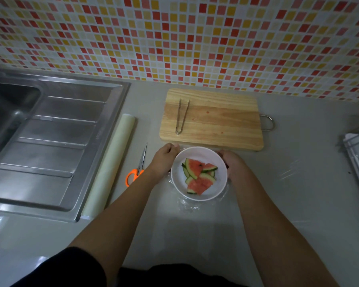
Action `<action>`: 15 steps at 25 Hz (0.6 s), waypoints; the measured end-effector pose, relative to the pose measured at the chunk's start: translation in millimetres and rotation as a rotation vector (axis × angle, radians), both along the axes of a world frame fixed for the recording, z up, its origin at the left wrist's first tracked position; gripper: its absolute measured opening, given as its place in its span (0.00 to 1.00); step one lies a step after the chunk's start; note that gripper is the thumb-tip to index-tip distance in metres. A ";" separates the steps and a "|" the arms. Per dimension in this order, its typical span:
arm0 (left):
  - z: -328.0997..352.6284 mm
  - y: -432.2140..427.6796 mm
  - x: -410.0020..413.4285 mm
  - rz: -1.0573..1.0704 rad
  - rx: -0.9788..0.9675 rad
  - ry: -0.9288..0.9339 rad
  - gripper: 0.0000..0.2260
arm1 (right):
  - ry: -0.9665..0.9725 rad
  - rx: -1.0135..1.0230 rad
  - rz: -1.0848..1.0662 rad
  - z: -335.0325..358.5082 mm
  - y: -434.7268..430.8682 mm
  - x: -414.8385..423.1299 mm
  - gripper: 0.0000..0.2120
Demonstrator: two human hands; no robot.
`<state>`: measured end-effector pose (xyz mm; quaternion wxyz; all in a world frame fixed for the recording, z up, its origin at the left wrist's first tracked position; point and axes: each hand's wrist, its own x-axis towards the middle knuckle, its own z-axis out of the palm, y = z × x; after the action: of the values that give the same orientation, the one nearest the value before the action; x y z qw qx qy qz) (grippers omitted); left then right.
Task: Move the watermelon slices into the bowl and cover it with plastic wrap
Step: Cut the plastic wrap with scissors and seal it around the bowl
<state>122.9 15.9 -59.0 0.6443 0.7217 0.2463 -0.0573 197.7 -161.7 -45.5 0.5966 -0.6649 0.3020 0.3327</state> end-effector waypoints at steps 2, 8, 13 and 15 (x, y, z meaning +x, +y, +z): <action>-0.7 -0.1 0.0 0.020 -0.048 0.022 0.14 | -0.002 0.026 -0.030 -4.9 -3.9 -1.1 0.17; -4.1 -3.3 -0.2 0.113 -0.160 0.048 0.15 | -0.089 0.067 0.112 -10.3 -18.8 -10.0 0.13; -2.7 -4.9 -1.5 0.141 -0.222 0.034 0.14 | -0.652 -0.204 0.199 -27.7 -28.9 -15.1 0.15; -1.2 -6.4 -1.5 0.154 -0.196 0.025 0.15 | -0.974 -0.365 0.318 -28.8 -33.0 -18.2 0.17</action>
<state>121.4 9.5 -60.2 0.7111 0.6335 0.3022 -0.0406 179.5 -194.7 -74.2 0.4845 -0.8725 -0.0608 0.0146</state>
